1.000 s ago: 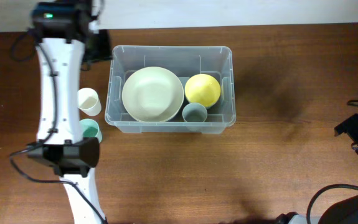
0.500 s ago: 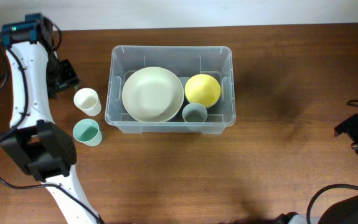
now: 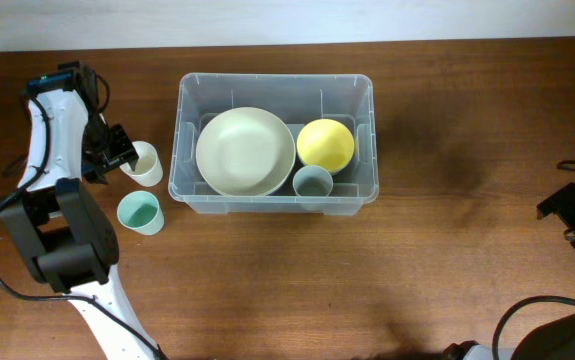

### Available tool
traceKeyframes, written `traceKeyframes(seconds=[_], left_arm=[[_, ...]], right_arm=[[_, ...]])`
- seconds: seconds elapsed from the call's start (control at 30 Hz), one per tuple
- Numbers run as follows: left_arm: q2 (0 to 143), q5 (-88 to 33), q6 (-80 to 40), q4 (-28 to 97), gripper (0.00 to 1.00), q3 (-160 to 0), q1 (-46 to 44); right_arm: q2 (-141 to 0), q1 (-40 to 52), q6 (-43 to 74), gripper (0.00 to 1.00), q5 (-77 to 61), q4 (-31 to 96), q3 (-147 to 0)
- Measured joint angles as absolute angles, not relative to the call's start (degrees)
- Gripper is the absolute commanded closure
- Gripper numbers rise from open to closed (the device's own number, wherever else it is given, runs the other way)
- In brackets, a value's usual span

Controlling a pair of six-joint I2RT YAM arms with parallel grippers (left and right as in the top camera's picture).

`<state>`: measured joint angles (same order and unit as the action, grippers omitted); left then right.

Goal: Pack container
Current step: 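Move the left gripper to the white cup, grasp and lift it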

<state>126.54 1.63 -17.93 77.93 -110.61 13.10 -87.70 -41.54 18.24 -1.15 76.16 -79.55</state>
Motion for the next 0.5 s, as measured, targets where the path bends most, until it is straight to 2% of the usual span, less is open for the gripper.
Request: traceKeyframes(seconds=[0.07, 0.13, 0.17, 0.23, 0.27, 0.5], left_arm=[[126.5, 1.5, -17.7, 77.0, 0.45, -109.7, 13.1], [126.5, 1.4, -17.5, 76.3, 0.55, -109.0, 13.1], [126.5, 1.3, -17.6, 76.1, 0.65, -108.8, 13.1], [126.5, 1.1, -17.4, 75.9, 0.94, -108.4, 13.1], [126.5, 1.0, -17.1, 75.9, 0.99, -108.4, 13.1], [126.5, 0.4, -16.7, 74.7, 0.99, -109.2, 13.4]], right_arm=[[-87.7, -41.5, 18.2, 0.01, -1.1, 76.2, -79.5], [-87.7, -41.5, 18.2, 0.01, -1.1, 76.2, -79.5], [-87.7, -41.5, 18.2, 0.01, -1.1, 76.2, -79.5], [-87.7, -41.5, 18.2, 0.01, -1.1, 76.2, -79.5], [-87.7, -41.5, 18.3, 0.01, -1.1, 76.2, -79.5], [-87.7, -41.5, 18.3, 0.01, -1.1, 76.2, -79.5]])
